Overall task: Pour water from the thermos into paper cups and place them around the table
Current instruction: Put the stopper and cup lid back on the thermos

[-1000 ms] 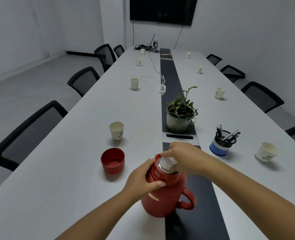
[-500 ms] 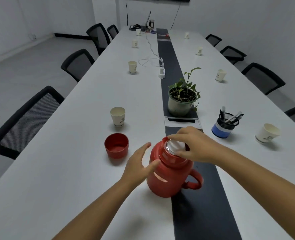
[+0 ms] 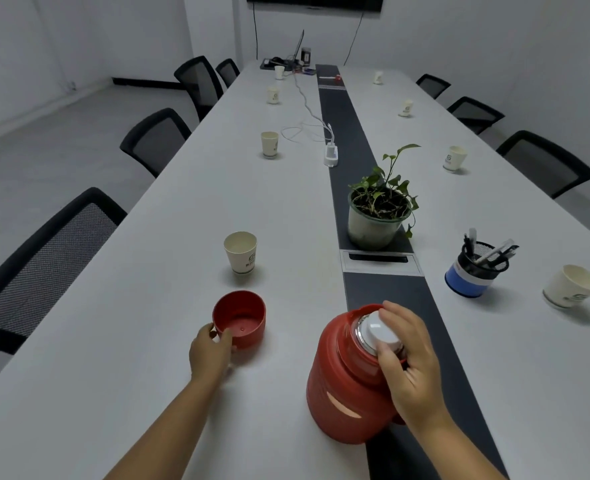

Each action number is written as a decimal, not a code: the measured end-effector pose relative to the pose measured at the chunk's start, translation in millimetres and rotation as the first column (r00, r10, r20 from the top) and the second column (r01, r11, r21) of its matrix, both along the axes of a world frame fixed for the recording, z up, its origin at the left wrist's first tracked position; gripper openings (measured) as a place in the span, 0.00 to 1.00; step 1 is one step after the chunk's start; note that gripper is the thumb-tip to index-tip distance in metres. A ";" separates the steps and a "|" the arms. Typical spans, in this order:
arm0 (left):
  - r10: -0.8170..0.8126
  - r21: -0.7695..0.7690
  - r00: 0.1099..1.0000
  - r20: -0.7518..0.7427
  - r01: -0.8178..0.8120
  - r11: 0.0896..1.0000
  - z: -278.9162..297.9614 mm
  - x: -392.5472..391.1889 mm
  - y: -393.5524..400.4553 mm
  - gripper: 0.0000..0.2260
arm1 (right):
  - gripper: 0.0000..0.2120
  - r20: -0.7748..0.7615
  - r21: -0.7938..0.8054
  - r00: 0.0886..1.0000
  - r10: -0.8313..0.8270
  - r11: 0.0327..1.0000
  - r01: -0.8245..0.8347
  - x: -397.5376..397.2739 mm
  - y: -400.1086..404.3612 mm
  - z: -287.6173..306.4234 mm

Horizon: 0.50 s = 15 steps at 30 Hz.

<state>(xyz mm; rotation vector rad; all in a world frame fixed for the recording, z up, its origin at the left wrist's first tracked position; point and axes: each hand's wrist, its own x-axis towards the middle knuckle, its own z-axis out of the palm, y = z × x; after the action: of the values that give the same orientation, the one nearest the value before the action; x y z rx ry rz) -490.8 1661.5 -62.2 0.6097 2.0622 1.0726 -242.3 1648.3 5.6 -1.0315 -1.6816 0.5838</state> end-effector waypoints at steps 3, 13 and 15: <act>0.026 0.020 0.998 0.061 -0.027 0.999 5.2 -3.2 4.5 0.12 | 0.19 0.000 0.015 1.000 -0.004 1.000 0.004 -2.9 2.6 -0.4; -0.118 0.329 0.992 -0.040 0.125 0.936 94.3 31.4 -27.3 0.10 | 0.16 0.066 -0.035 0.998 -0.020 0.999 0.022 2.2 -0.5 0.9; -0.176 0.406 0.975 -0.133 0.216 0.888 127.6 45.0 -39.2 0.10 | 0.21 0.148 0.039 0.986 -0.072 0.997 0.067 3.2 -4.8 8.7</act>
<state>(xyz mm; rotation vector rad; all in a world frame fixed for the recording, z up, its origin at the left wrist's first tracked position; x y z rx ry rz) -445.9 1622.3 65.4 1.0778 1.8024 1.3973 -239.1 1643.5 14.3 -1.1277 -1.7718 0.4410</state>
